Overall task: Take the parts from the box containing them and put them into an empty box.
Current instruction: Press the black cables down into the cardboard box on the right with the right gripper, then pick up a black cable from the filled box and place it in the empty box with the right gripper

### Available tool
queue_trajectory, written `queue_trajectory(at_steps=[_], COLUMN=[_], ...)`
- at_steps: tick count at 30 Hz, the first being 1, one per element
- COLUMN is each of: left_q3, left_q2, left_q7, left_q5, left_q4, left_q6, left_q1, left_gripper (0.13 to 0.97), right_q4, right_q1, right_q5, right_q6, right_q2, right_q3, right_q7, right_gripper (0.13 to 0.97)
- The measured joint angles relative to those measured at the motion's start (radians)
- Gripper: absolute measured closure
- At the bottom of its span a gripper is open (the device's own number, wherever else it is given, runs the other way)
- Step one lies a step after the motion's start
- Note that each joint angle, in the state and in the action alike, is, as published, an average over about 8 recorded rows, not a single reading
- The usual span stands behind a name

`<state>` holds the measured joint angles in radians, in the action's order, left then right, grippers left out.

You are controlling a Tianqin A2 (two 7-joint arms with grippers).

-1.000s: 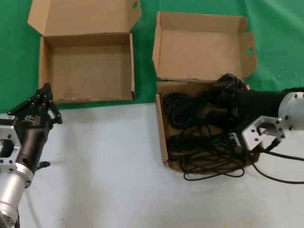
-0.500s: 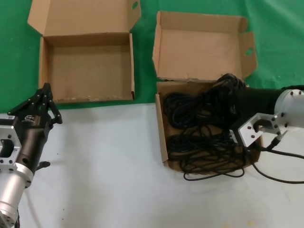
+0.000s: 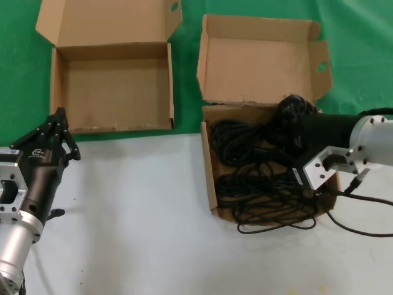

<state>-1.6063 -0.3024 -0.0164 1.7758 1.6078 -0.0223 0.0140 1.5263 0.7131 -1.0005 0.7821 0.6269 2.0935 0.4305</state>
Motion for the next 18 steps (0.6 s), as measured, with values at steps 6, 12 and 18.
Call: queue_trajectory(at_steps=[6, 12, 18], left_q3=[0.000, 0.000, 0.000], left_q2=[0.000, 0.000, 0.000], left_q7=[0.000, 0.000, 0.000], left_q5=[0.000, 0.000, 0.000], left_q4=[0.000, 0.000, 0.000], left_q6=[0.000, 0.000, 0.000], left_q1=[0.000, 0.000, 0.000], left_gripper=[0.952, 0.952, 0.952], right_q4=[0.012, 0.058, 0.139], right_q1=[-0.001, -0.002, 0.011], right_q5=[0.004, 0.014, 0.029], right_q6=[0.000, 0.016, 0.045], right_q2=[0.001, 0.014, 0.026], right_q3=[-0.004, -0.023, -0.057], right_q7=[-0.005, -0.041, -0.104], right_gripper=[0.890, 0.892, 0.894])
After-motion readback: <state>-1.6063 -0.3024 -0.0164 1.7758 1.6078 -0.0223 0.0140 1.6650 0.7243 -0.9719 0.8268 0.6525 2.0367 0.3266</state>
